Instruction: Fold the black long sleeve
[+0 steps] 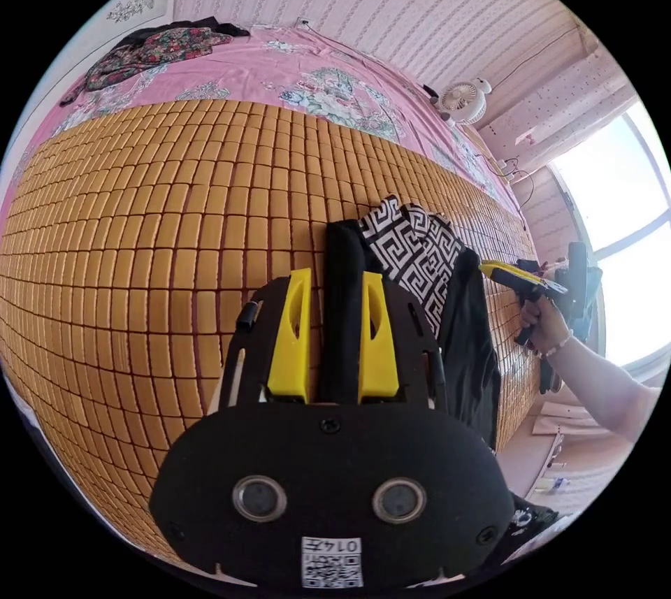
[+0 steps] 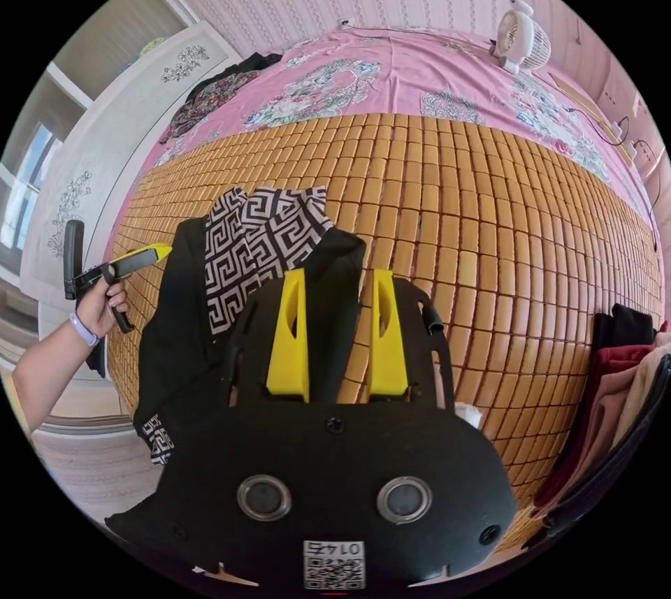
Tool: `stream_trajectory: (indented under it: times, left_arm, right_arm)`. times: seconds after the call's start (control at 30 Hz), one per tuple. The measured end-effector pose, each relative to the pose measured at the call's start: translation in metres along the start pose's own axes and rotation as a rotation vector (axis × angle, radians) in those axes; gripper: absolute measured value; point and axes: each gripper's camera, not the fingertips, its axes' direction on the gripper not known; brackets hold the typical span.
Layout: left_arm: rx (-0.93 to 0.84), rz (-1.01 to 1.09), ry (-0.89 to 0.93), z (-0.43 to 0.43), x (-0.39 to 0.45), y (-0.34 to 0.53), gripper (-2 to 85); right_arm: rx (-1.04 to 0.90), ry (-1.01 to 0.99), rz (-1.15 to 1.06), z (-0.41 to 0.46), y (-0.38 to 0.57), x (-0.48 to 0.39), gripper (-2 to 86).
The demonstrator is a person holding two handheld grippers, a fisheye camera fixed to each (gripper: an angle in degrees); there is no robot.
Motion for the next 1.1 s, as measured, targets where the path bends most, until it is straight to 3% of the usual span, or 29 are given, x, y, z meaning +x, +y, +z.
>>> stream_trajectory:
  times: [0.07, 0.17, 0.27, 0.43, 0.63, 0.73, 0.87, 0.97, 1.1]
  left_arm:
    - [-0.076, -0.055, 0.027, 0.010, -0.006, -0.007, 6.4]
    - [-0.119, -0.083, 0.036, 0.012, -0.012, -0.011, 1.3]
    - [-0.038, -0.040, 0.021, -0.008, -0.015, -0.016, -0.3]
    - [0.124, 0.028, 0.146, -0.061, -0.020, -0.020, -0.7]
    - [0.216, 0.206, 0.276, -0.130, -0.023, 0.049, -0.4]
    - [0.134, 0.141, 0.331, -0.134, -0.042, 0.120, 0.6]
    - [-0.015, -0.133, 0.181, -0.115, -0.083, 0.222, 1.6]
    - [-0.068, -0.285, 0.143, -0.111, -0.099, 0.264, 1.8]
    - [-0.061, -0.274, 0.103, -0.108, -0.087, 0.277, 3.9]
  right_arm:
    - [-0.079, 0.014, -0.067, 0.010, -0.013, -0.001, 2.8]
    - [-0.096, 0.050, -0.124, 0.006, -0.022, 0.004, 0.7]
    - [-0.007, 0.047, -0.113, -0.020, -0.030, 0.020, 0.3]
    - [0.163, -0.047, -0.103, -0.082, -0.030, 0.041, 0.4]
    - [0.278, -0.158, -0.304, -0.157, 0.055, 0.020, 0.9]
    - [0.153, -0.162, -0.378, -0.148, 0.128, 0.004, 1.4]
    - [-0.141, -0.014, -0.217, -0.087, 0.214, 0.010, 3.3]
    - [-0.177, -0.051, -0.046, -0.074, 0.236, 0.024, 4.9]
    - [-0.128, -0.075, 0.057, -0.072, 0.235, 0.029, 6.6]
